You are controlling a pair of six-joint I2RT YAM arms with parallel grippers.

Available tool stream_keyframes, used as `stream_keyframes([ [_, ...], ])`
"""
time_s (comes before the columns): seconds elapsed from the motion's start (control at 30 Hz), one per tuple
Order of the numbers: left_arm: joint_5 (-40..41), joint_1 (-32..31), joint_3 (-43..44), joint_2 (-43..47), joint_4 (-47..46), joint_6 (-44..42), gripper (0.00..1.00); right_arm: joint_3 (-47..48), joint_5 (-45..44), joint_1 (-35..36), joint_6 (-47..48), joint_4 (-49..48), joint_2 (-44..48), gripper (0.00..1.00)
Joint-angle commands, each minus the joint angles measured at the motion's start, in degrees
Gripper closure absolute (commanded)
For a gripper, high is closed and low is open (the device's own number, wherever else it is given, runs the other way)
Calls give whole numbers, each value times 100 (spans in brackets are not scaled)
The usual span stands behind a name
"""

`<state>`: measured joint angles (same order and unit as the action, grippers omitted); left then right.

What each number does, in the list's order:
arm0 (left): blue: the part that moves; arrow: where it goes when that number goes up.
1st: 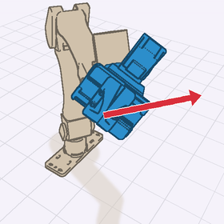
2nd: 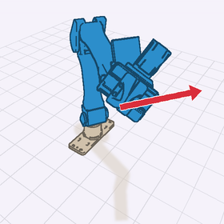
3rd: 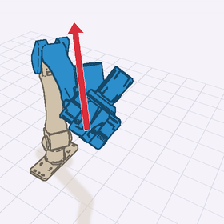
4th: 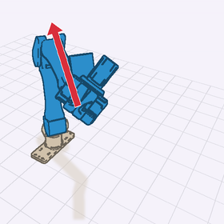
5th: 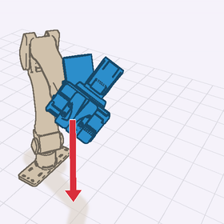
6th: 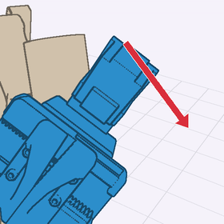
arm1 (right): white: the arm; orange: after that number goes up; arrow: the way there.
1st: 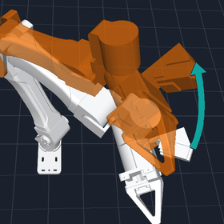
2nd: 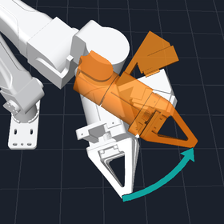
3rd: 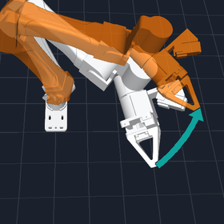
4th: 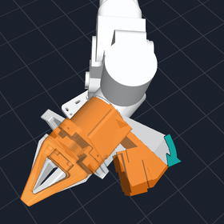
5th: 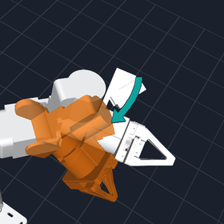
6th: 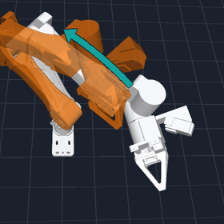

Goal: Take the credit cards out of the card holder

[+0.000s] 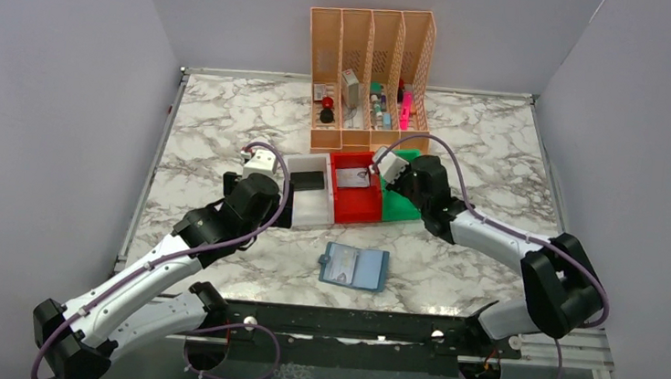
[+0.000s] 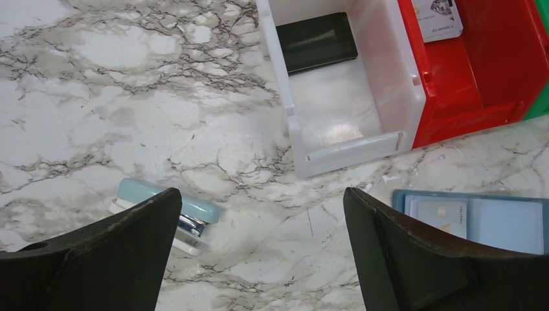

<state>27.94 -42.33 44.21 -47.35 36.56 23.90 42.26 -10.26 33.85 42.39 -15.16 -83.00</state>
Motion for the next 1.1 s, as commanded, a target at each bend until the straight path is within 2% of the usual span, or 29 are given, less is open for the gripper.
stream_keyframes([
  [0.0,84,23,-28,-1,-15,-96,1,109,98,-106,480,-383,-150,99],
  [0.2,80,31,-27,-10,-16,-99,1,218,185,-152,751,-385,-581,99],
  [0.33,82,31,-35,-2,-13,-105,1,161,94,-233,766,-970,-808,98],
  [0.47,66,31,-33,-6,-16,-105,1,225,250,-247,806,-1092,-917,98],
  [1.07,79,49,-29,-49,-15,-107,1,485,651,-282,1053,-480,-1495,92],
])
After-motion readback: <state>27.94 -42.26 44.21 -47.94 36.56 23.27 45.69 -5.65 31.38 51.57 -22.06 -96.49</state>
